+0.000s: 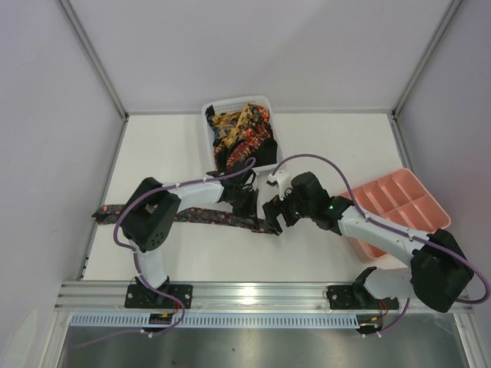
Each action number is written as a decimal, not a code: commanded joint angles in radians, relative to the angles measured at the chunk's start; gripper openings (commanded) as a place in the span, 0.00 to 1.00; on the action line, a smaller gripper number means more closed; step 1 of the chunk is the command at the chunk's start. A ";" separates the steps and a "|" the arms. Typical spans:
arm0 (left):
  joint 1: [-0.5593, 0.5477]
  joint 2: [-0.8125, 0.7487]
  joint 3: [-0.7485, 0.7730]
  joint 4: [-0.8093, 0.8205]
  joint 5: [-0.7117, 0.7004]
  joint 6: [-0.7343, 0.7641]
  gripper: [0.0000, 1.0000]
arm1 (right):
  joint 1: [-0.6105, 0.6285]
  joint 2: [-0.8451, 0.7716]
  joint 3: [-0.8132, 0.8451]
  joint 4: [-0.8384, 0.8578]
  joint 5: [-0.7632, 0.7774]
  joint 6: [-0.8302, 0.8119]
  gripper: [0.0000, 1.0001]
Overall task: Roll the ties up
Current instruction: Roll the tie
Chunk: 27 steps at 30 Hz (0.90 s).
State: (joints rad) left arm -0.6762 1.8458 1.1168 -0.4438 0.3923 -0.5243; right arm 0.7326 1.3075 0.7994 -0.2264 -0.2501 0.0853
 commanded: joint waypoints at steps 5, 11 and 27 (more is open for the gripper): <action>0.018 0.026 0.015 0.000 0.045 0.030 0.00 | 0.004 0.076 0.021 0.043 -0.080 -0.447 1.00; 0.023 0.039 0.029 -0.006 0.077 0.043 0.01 | 0.017 0.240 0.070 0.035 -0.078 -0.614 0.98; 0.026 0.036 0.038 -0.009 0.083 0.040 0.00 | 0.065 0.363 0.115 0.016 0.066 -0.699 0.90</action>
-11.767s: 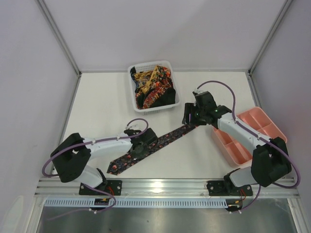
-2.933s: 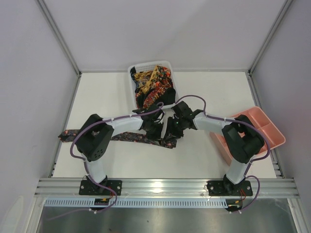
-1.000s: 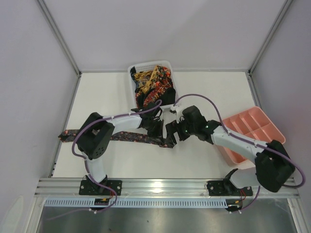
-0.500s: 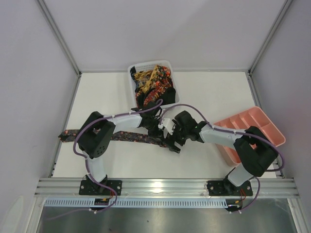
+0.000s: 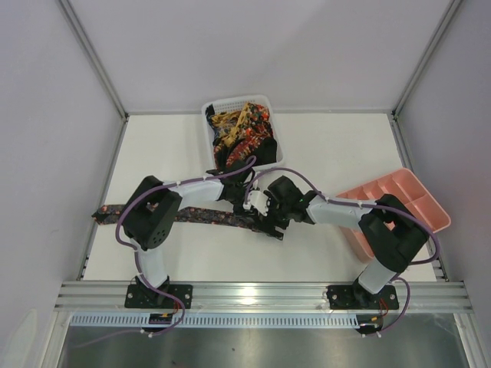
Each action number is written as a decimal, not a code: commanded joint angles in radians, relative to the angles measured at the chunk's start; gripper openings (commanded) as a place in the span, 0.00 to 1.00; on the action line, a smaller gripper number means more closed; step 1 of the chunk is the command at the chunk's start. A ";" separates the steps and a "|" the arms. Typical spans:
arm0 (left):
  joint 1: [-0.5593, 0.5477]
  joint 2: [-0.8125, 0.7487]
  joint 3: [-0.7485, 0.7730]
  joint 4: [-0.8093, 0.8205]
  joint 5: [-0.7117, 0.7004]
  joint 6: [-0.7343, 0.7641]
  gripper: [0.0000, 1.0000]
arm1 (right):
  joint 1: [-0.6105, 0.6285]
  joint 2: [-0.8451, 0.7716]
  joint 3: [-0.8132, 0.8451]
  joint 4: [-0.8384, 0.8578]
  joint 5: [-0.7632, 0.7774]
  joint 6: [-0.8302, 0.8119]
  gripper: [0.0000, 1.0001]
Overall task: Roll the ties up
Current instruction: Roll the tie
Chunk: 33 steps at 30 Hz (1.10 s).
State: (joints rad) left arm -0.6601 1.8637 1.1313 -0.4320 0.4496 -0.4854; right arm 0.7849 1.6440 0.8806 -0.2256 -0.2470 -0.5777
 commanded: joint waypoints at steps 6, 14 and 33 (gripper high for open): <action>0.013 0.015 0.024 -0.022 0.023 0.005 0.00 | 0.014 0.059 0.058 -0.003 0.077 -0.027 0.63; 0.019 0.012 0.035 -0.022 0.020 0.002 0.00 | 0.016 0.039 0.047 -0.024 0.063 -0.028 0.40; 0.042 -0.095 0.028 -0.059 -0.043 -0.002 0.00 | 0.022 -0.021 0.017 -0.018 0.052 0.013 0.88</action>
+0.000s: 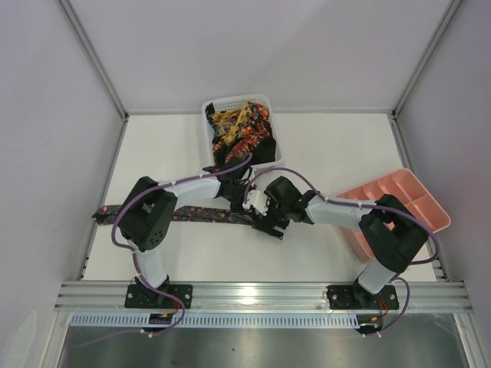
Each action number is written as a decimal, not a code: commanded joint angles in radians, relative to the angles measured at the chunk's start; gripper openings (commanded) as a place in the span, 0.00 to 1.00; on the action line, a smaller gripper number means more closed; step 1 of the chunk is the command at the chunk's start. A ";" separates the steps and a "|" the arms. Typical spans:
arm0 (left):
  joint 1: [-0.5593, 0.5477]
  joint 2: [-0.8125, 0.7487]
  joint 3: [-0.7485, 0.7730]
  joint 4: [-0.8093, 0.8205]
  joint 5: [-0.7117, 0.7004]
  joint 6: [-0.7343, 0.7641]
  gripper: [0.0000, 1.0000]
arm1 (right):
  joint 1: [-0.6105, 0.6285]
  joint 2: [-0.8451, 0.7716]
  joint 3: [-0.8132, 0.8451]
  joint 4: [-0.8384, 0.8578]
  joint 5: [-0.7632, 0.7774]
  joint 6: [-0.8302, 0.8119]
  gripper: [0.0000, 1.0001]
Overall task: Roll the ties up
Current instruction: Roll the tie
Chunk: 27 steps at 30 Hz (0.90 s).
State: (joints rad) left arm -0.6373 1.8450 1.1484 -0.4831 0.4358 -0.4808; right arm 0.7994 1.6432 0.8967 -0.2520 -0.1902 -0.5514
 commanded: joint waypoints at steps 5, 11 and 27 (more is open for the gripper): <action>0.079 -0.153 -0.054 0.006 -0.049 -0.025 0.01 | 0.008 0.049 0.042 0.031 -0.034 -0.031 0.92; 0.117 -0.210 -0.098 0.008 -0.046 -0.015 0.02 | 0.014 0.119 0.134 0.013 -0.048 -0.039 0.93; 0.154 -0.288 -0.177 0.014 -0.042 -0.008 0.02 | 0.026 0.176 0.171 -0.020 -0.075 -0.008 0.51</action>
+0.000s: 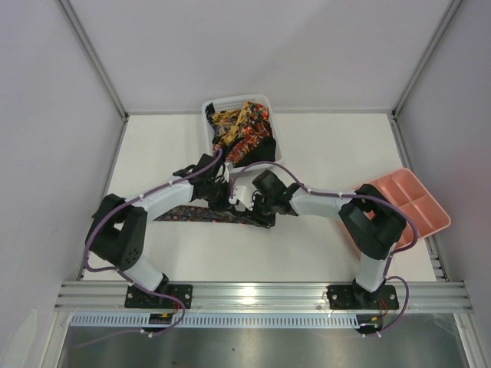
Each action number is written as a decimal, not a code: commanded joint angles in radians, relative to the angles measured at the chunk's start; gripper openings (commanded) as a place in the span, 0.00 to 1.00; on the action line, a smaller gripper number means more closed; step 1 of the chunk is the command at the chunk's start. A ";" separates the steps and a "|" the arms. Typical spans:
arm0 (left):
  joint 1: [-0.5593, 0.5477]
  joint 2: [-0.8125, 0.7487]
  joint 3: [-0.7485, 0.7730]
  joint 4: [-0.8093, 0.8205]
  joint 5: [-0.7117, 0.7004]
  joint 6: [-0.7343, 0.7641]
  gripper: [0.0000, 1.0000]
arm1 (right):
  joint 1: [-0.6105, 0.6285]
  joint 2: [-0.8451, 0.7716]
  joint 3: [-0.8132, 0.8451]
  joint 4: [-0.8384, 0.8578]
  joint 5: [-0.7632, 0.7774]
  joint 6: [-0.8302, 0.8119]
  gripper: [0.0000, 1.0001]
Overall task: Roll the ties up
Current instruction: Roll the tie
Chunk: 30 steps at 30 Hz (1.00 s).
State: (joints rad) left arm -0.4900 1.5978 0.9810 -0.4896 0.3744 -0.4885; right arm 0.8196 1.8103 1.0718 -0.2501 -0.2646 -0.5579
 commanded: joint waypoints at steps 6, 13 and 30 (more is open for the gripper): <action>0.007 -0.010 -0.004 0.046 0.063 -0.024 0.02 | 0.007 -0.064 -0.032 0.009 0.030 0.049 0.67; -0.028 0.034 0.056 0.059 0.104 -0.051 0.02 | -0.005 -0.301 -0.072 0.043 0.165 0.304 1.00; -0.131 0.200 0.159 0.088 0.106 -0.136 0.00 | -0.364 -0.353 -0.268 0.155 -0.367 1.185 0.13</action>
State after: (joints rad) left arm -0.6258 1.7973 1.1130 -0.4232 0.4747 -0.5991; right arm 0.4458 1.4498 0.8288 -0.2520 -0.4385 0.4534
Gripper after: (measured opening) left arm 0.009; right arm 0.171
